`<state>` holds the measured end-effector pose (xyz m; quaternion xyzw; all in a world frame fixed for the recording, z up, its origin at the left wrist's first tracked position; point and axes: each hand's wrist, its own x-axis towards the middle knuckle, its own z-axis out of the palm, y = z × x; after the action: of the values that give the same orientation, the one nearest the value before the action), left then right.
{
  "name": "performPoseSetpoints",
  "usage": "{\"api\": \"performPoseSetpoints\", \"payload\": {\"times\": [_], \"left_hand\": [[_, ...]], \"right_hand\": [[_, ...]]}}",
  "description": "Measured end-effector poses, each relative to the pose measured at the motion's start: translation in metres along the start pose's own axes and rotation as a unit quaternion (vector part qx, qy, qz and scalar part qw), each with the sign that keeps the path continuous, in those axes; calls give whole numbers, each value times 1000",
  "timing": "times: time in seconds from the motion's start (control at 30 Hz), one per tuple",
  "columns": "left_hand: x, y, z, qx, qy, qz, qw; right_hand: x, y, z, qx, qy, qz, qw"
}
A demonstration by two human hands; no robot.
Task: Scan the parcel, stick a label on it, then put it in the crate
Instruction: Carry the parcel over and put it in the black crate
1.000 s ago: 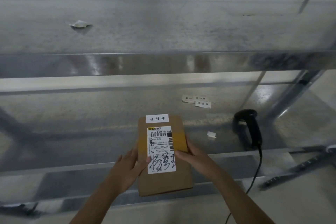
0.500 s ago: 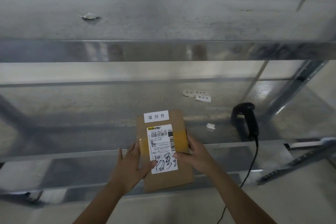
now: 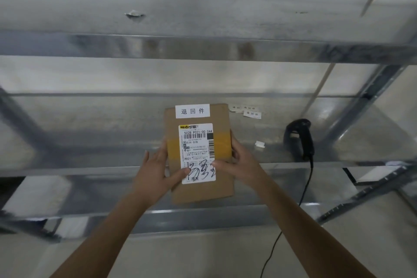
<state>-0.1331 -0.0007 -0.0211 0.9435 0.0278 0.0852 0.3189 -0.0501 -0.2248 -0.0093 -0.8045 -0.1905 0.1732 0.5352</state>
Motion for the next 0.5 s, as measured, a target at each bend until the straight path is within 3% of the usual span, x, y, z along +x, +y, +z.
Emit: {"api": "performPoseSetpoints", "payload": {"times": [0.27, 0.5], "left_hand": [[-70, 22, -27, 57, 71, -16, 996], [-171, 25, -53, -1, 129, -85, 988]], "right_hand": [[-44, -32, 18, -44, -61, -32, 997], [-85, -62, 76, -73, -119, -62, 988]]}}
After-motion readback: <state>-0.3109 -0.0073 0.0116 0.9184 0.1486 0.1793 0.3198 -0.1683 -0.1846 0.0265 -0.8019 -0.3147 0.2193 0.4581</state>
